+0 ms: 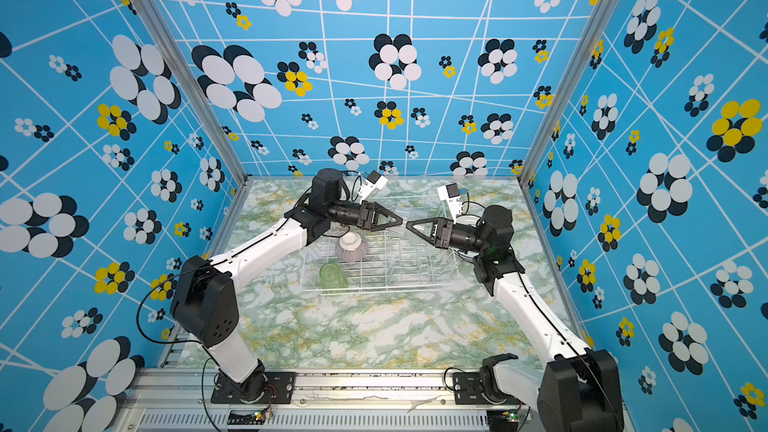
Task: Unload the mixed dishes from the dish rack
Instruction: 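Grasp the clear glass with the right gripper while the left gripper holds it, then carry the clear glass toward the robot with the right gripper while the left gripper withdraws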
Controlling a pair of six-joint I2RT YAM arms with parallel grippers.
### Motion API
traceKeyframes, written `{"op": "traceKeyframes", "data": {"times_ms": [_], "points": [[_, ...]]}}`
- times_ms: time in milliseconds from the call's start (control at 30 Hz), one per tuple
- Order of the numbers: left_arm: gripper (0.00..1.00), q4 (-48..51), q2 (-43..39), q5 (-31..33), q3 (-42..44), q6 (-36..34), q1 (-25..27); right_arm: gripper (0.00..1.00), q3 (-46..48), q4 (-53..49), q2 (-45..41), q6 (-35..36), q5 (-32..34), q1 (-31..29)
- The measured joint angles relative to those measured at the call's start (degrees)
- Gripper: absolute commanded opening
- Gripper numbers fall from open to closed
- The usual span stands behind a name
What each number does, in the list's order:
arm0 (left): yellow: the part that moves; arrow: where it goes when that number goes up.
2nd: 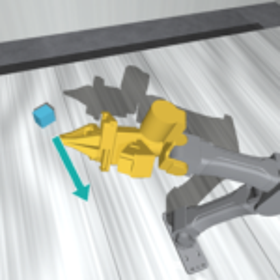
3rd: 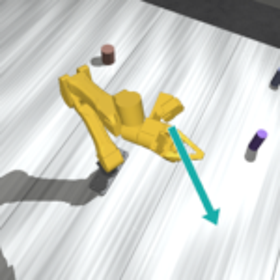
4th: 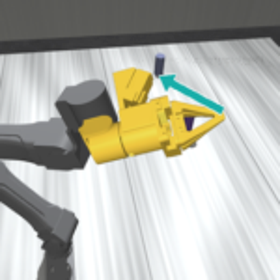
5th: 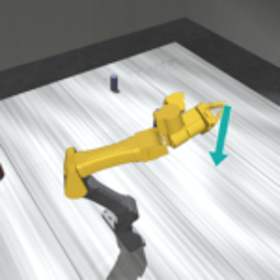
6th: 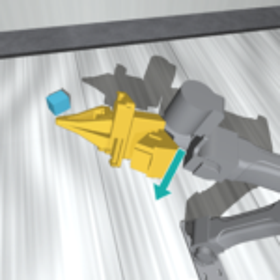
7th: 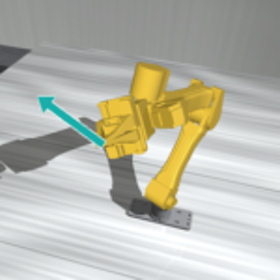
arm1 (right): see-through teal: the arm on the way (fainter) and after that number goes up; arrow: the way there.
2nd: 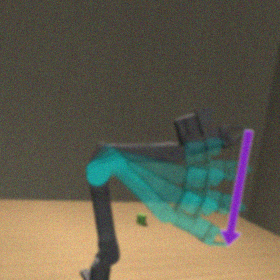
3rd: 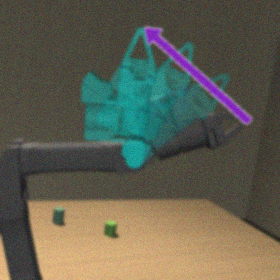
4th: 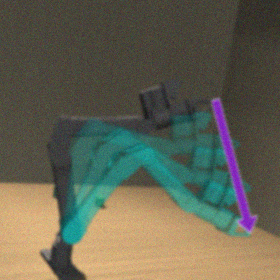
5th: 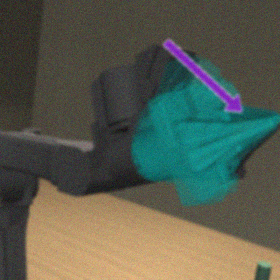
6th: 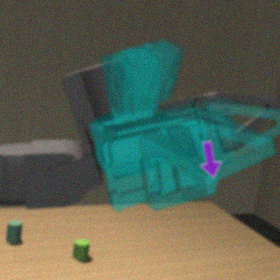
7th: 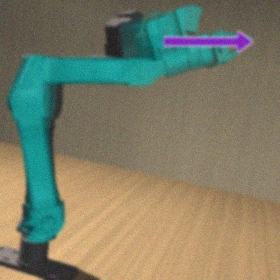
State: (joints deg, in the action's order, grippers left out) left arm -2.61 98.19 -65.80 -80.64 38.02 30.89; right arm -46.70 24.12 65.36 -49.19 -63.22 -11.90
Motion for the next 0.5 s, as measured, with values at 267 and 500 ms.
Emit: {"op": "traceKeyframes", "data": {"times_ms": [267,500], "points": [[0.77,14.27,-6.99,7.78,-0.83,-11.63,-1.57,0.0,-8.63,-30.08,-8.41,18.45,5.6,-0.02],[0.76,22.93,-8.11,19.12,2.1,-16.72,-6.8,0.0,-14.86,-48.33,-12.94,26.62,12.59,0.31]]}}
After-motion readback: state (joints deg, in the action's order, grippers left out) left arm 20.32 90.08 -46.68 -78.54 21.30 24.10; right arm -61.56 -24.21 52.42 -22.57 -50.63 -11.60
